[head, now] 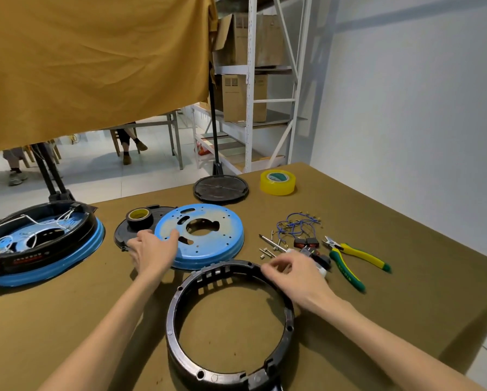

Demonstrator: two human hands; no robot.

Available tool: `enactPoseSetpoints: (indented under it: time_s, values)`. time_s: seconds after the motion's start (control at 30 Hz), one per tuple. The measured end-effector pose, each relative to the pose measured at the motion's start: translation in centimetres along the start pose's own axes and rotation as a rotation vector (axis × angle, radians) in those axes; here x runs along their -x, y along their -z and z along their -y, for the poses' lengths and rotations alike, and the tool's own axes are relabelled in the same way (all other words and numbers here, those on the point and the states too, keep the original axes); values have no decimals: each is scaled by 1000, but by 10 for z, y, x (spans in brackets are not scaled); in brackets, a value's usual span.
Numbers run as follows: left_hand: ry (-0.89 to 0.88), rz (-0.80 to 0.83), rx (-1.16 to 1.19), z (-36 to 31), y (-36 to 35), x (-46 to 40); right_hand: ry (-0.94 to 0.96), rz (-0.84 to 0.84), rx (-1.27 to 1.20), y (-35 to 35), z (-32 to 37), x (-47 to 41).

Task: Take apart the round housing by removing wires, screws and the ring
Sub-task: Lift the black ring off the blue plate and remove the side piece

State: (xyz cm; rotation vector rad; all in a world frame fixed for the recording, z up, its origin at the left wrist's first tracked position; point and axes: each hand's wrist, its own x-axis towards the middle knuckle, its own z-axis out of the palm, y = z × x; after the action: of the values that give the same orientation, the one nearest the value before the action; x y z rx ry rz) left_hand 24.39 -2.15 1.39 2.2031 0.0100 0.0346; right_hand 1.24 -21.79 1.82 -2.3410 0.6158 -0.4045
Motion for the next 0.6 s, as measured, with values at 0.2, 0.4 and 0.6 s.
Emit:
enactPoseSetpoints:
  time_s: [0.2, 0.4, 0.6]
  values:
    - [-239, 372, 141, 33, 23, 90, 7, -205, 814, 14, -29, -13]
    - [-154, 216, 260, 44, 31, 122, 37, -213, 591, 21, -32, 11]
    - [-75, 101, 400, 45, 36, 131, -4, -127, 462, 32, -46, 80]
